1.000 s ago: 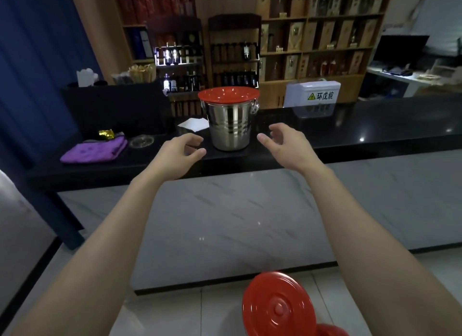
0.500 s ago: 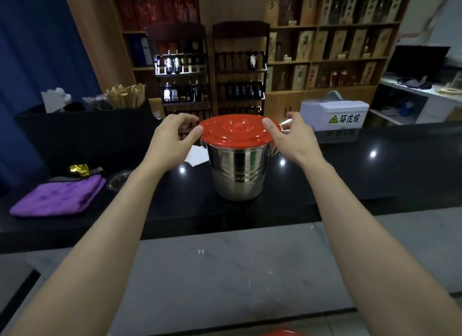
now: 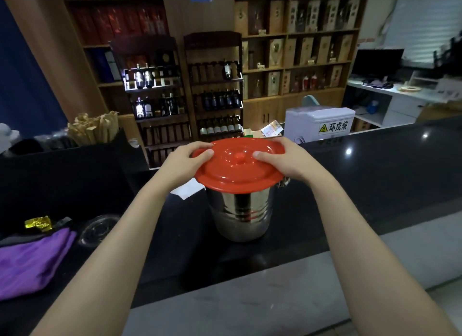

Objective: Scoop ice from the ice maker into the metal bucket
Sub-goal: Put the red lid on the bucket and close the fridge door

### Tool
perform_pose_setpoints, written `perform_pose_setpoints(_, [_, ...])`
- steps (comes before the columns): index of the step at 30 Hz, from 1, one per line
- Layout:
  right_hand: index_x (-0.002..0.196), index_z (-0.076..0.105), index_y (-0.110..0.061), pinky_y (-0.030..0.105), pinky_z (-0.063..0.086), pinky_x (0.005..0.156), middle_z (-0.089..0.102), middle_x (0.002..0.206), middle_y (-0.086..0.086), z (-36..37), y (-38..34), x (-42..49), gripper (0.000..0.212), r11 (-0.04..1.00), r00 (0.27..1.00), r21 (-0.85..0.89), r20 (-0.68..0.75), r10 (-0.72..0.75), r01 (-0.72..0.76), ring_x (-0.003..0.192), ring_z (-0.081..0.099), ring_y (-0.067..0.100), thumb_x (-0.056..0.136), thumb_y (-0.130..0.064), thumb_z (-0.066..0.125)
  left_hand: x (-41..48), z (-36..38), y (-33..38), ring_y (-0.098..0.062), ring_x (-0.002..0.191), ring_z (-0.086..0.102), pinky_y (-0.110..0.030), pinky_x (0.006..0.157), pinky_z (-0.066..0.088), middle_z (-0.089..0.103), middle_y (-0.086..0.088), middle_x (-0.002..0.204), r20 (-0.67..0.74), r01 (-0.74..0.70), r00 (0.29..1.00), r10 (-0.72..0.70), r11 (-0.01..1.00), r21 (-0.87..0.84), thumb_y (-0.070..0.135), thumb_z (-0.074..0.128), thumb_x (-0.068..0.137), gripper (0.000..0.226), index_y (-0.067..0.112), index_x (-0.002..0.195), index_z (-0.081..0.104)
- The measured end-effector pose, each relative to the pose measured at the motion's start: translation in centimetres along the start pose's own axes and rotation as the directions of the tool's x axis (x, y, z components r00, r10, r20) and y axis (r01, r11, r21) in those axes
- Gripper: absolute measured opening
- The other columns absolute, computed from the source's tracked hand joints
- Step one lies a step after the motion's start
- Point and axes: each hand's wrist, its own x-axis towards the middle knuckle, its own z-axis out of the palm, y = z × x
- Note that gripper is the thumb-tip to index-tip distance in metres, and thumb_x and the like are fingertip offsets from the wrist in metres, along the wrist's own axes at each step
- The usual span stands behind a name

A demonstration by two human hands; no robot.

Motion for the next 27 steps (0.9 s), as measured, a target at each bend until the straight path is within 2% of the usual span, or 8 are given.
perform_pose_setpoints(3, [0.16,0.037,-0.035,0.039,0.06,0.093,0.055,0.146,-0.002,0.0,0.0,-0.2,0.096,0.998,1.0,0.051,0.004,0.031,-0.031,0.115,0.066,0.024,0.082,-0.07,0.078,0.4,0.3,0.0,-0.013,0.095,0.077,-0.031,0.083,0.062,0.074,0.011,0.121,0.006,0.029,1.0,-0.028,0.997,-0.074,0.051,0.064,0.103,0.026,0.048,0.128,0.07])
perform_pose_setpoints(5, [0.16,0.037,-0.031,0.036,0.059,0.088,0.055,0.144,-0.002,0.1,-0.1,-0.5,0.096,0.995,0.998,0.081,-0.012,0.065,-0.064,0.117,0.065,0.024,0.082,-0.068,0.079,0.7,0.4,-0.3,-0.019,0.09,0.079,-0.041,0.083,0.066,0.074,0.007,0.12,0.026,0.046,0.999,-0.043,0.995,-0.092,0.051,0.065,0.102,0.024,0.049,0.125,0.069])
perform_pose_setpoints(7, [0.154,0.042,-0.022,0.043,0.061,0.09,0.06,0.14,0.001,0.2,0.0,-0.8,0.097,0.987,0.991,0.097,-0.032,0.13,-0.126,0.115,0.067,0.026,0.079,-0.07,0.081,0.8,0.3,-0.5,-0.024,0.088,0.08,-0.05,0.081,0.067,0.073,0.005,0.12,0.058,0.057,0.997,-0.05,0.991,-0.12,0.052,0.065,0.1,0.022,0.051,0.122,0.068])
perform_pose_setpoints(9, [0.148,0.046,-0.018,0.052,0.064,0.089,0.064,0.136,0.004,0.3,0.0,-1.1,0.091,0.975,0.981,0.115,-0.019,0.195,-0.192,0.113,0.068,0.03,0.08,-0.069,0.08,0.9,0.4,-0.7,-0.024,0.088,0.08,-0.051,0.079,0.067,0.073,0.004,0.122,0.076,0.071,0.995,-0.06,0.985,-0.155,0.05,0.065,0.102,0.022,0.051,0.123,0.067])
perform_pose_setpoints(12, [0.148,0.048,-0.02,0.053,0.066,0.08,0.065,0.132,0.005,0.4,-0.1,-1.7,0.088,0.953,0.969,0.178,0.019,0.246,-0.246,0.111,0.07,0.031,0.082,-0.067,0.08,0.7,0.8,-0.5,-0.024,0.086,0.081,-0.049,0.076,0.068,0.07,0.005,0.124,0.102,0.11,0.991,-0.088,0.965,-0.238,0.043,0.062,0.107,0.028,0.048,0.134,0.061])
perform_pose_setpoints(16, [0.149,0.05,-0.02,0.05,0.068,0.073,0.068,0.126,0.009,0.3,-0.3,-2.3,0.087,0.933,0.954,0.201,0.049,0.295,-0.299,0.098,0.074,0.036,0.083,-0.07,0.078,0.4,1.0,-0.2,-0.027,0.089,0.081,-0.047,0.071,0.068,0.061,0.005,0.127,0.129,0.182,0.98,-0.151,0.943,-0.28,0.047,0.064,0.105,0.056,0.044,0.155,0.037])
perform_pose_setpoints(19, [0.15,0.049,-0.022,0.051,0.068,0.071,0.068,0.126,0.012,0.3,-0.5,-2.6,0.085,0.925,0.95,0.215,0.081,0.303,-0.313,0.096,0.075,0.04,0.084,-0.07,0.076,0.2,1.0,-0.1,-0.027,0.093,0.08,-0.053,0.078,0.068,0.069,-0.002,0.126,0.146,0.211,0.974,-0.174,0.932,-0.294,0.049,0.062,0.106,0.05,0.032,0.15,0.045])
perform_pose_setpoints(27, [0.147,0.052,-0.022,0.045,0.068,0.07,0.07,0.124,0.008,0.9,-0.3,-2.8,0.081,0.929,0.962,0.257,0.023,0.27,-0.267,0.1,0.073,0.035,0.085,-0.068,0.076,-0.6,1.1,0.5,-0.029,0.088,0.08,-0.054,0.074,0.068,0.071,-0.003,0.122,0.102,0.212,0.977,-0.189,0.923,-0.32,0.046,0.062,0.106,0.042,0.03,0.144,0.051])
